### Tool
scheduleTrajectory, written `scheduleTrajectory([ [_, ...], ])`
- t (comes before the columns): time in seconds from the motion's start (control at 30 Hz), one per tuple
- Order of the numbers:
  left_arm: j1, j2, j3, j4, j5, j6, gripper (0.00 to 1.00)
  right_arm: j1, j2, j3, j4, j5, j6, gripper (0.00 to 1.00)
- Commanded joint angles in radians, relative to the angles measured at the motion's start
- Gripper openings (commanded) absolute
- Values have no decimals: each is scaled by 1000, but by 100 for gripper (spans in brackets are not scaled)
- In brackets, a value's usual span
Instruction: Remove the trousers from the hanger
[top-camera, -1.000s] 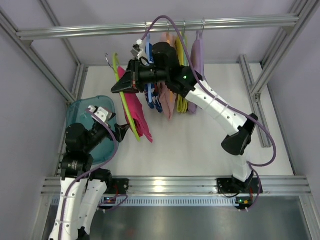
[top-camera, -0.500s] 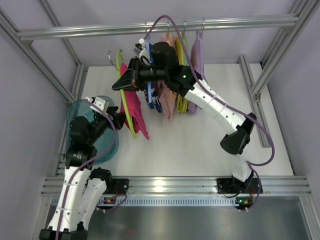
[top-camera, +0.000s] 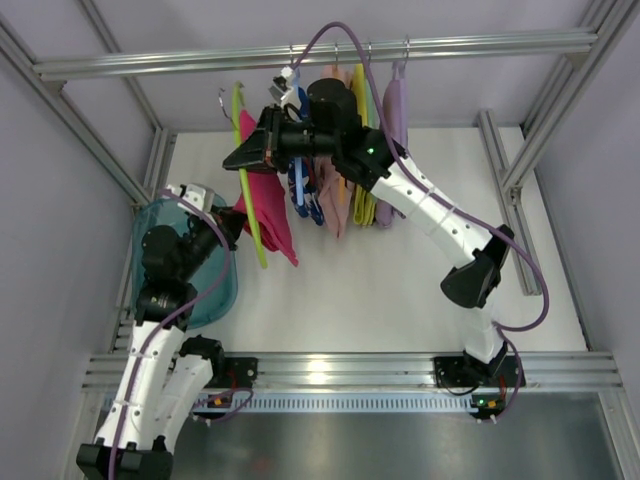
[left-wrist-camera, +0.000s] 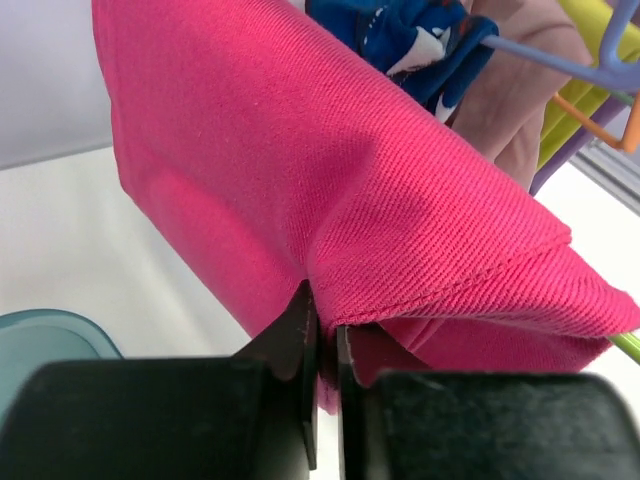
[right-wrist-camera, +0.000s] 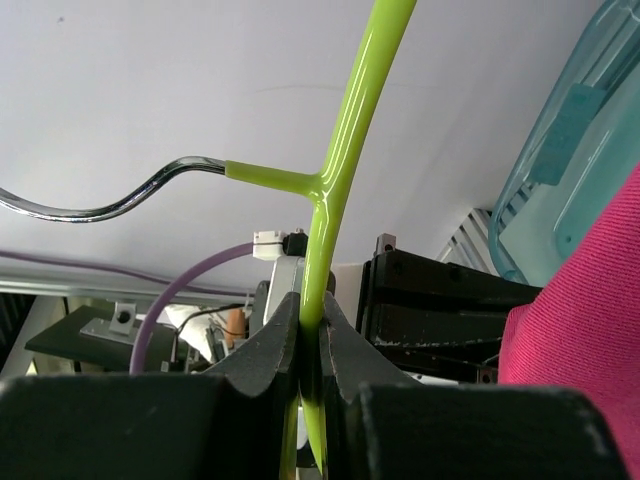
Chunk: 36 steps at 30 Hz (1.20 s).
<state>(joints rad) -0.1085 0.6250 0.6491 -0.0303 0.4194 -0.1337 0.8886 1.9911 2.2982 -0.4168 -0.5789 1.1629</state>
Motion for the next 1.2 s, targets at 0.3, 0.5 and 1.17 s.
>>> scheduleTrajectory([
  [0.3,9,-33,208,-52,-130,-84,0,-30,-106,-34,156,-104,-35,0],
  [0.5,9,-47,288,-115,-179,-115,0,-51,-109,-51,147,-99,-61,0],
  [1.17,9,85,756,-138,-177,-351,0,-56,-90,-151,105,-87,-146,0],
])
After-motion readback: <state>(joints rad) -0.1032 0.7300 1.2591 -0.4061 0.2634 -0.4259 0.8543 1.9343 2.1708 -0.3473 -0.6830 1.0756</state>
